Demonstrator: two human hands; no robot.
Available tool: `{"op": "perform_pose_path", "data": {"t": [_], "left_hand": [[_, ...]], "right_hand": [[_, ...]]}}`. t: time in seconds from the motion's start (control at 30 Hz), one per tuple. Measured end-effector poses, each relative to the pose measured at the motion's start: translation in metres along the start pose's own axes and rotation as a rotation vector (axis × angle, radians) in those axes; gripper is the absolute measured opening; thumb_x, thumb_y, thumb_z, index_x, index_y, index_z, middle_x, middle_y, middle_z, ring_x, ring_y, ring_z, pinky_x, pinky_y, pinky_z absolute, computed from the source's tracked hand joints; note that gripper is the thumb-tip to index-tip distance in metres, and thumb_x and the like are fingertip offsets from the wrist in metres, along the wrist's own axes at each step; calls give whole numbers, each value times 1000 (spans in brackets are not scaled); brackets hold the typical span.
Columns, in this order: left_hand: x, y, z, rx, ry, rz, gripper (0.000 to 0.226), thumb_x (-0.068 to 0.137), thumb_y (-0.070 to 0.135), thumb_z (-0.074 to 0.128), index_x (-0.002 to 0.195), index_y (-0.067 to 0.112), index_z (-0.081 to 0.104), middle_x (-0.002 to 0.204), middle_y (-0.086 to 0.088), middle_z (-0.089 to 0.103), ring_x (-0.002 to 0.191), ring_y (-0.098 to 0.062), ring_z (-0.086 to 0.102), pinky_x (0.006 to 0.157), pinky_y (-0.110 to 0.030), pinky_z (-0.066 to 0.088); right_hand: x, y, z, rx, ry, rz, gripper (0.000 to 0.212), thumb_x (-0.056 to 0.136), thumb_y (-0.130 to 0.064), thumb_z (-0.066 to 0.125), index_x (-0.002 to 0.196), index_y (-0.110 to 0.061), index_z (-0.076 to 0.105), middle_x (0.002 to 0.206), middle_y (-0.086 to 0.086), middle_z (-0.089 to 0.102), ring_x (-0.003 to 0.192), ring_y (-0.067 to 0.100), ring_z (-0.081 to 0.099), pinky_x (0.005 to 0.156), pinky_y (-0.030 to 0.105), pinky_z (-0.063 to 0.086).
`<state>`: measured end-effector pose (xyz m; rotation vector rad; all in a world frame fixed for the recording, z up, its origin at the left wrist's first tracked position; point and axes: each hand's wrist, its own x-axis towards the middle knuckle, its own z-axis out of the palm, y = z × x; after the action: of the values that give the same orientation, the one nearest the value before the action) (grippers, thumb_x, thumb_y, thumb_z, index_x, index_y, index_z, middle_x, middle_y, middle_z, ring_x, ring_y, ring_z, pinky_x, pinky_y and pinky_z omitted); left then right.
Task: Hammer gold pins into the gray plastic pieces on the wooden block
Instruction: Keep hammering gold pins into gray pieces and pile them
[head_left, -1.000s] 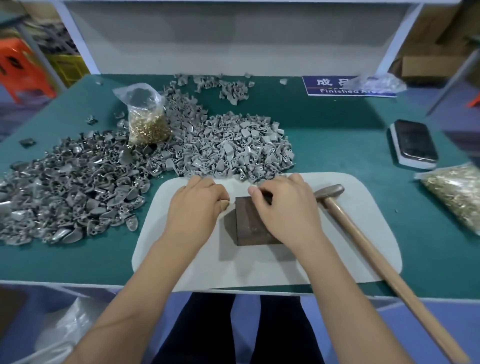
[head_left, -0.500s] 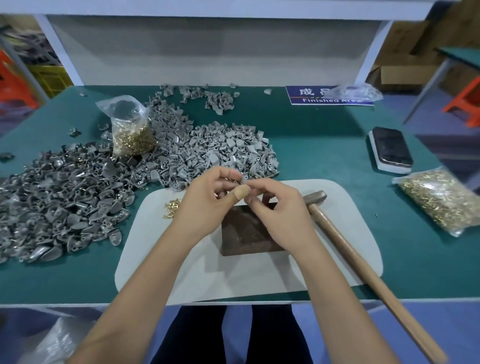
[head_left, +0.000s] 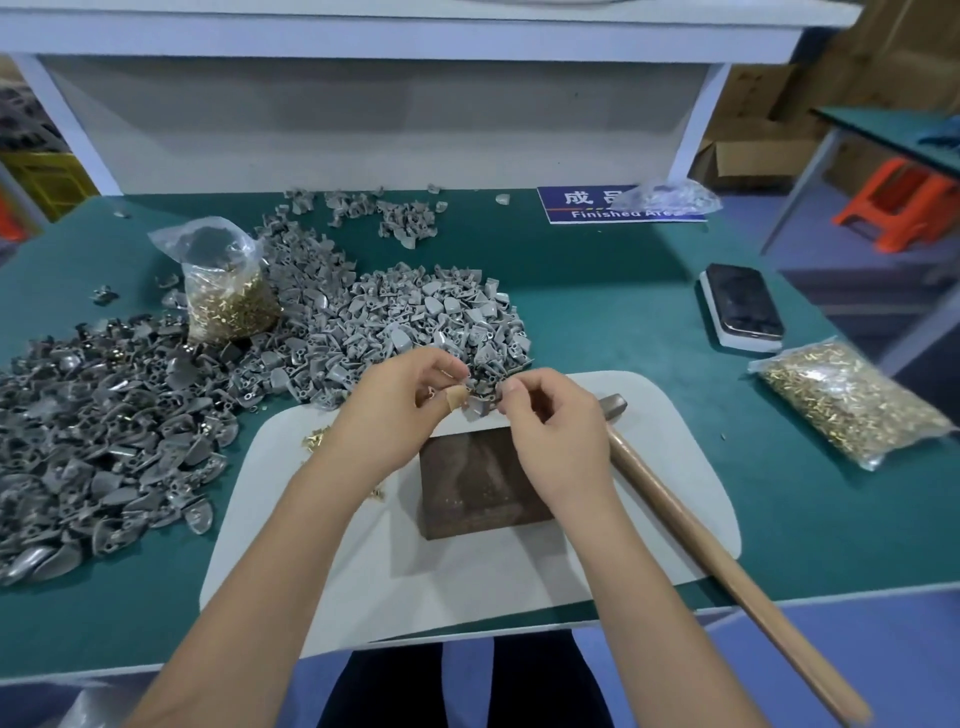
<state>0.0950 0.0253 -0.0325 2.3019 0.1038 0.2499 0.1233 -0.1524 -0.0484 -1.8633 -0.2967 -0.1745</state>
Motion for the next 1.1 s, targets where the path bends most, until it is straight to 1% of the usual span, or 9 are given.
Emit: {"op": "perform_pose_path", "data": {"t": [0.2, 0.37, 0.5, 0.6, 0.73, 0.8, 0.87, 1.0, 1.1], "left_hand": [[24, 6, 9, 425, -145, 165, 21, 88, 35, 75, 107, 34, 69, 98, 14, 62, 96, -12, 58, 81, -36, 52], [39, 17, 20, 589, -187, 160, 24, 83, 40, 76, 83, 41, 52, 95, 11, 63, 95, -16, 60, 75, -33, 50], [40, 23, 22, 622, -182, 154, 19, 86, 39, 75, 82, 37, 56, 96, 9, 66, 99, -18, 62, 76, -34, 50], [30, 21, 16, 524, -91, 162, 13, 89, 41, 73, 84, 33, 63, 91, 13, 63, 93, -11, 59, 72, -32, 47], [-9, 18, 8, -120, 111, 84, 13, 89, 30, 75, 80, 33, 68, 81, 19, 67, 78, 1, 58, 66, -11, 40], [-32, 20, 10, -231, 157, 82, 12, 89, 29, 76, 81, 35, 68, 85, 20, 68, 81, 0, 60, 67, -8, 39], [-49, 21, 15, -126, 123, 138, 12, 87, 33, 76, 81, 35, 66, 86, 18, 66, 85, -4, 58, 71, -14, 42], [-65, 21, 23, 178, 152, 235, 14, 83, 35, 80, 84, 27, 69, 84, 15, 59, 89, -14, 50, 78, -41, 46], [-75, 26, 26, 137, 158, 191, 20, 81, 38, 80, 90, 30, 63, 86, 15, 60, 89, -9, 51, 77, -40, 48]], "right_hand": [[-6, -5, 5, -140, -8, -136, 32, 102, -24, 56, 69, -23, 58, 62, -7, 55, 64, 9, 51, 56, 16, 34], [-4, -2, 2, -115, 40, -119, 15, 96, -14, 63, 98, -19, 77, 89, -14, 73, 88, -6, 63, 75, 3, 41], [-4, 0, 1, -66, 62, -77, 18, 90, -7, 66, 98, -20, 75, 87, -17, 72, 88, -4, 65, 77, 4, 44], [-6, -1, 0, -32, 65, -63, 18, 92, -8, 65, 97, -25, 70, 87, -15, 72, 88, 0, 67, 76, 8, 46], [-6, -2, -1, 41, 77, -48, 15, 100, -9, 54, 103, -23, 58, 90, -8, 74, 90, 7, 70, 82, 21, 53], [-5, -1, -2, 67, 79, -32, 11, 102, -9, 51, 105, -19, 57, 92, -6, 73, 90, 10, 69, 87, 33, 55], [-3, 0, -2, 43, 78, -32, 9, 102, -12, 52, 106, -18, 58, 95, -6, 71, 92, 11, 67, 88, 33, 53], [-3, -1, -2, -10, 58, -48, 8, 99, -15, 56, 102, -20, 61, 93, -10, 67, 83, 4, 61, 77, 16, 46], [-3, -1, -3, -34, 38, -51, 9, 98, -14, 55, 102, -20, 61, 94, -8, 68, 83, 7, 62, 78, 19, 47]]}}
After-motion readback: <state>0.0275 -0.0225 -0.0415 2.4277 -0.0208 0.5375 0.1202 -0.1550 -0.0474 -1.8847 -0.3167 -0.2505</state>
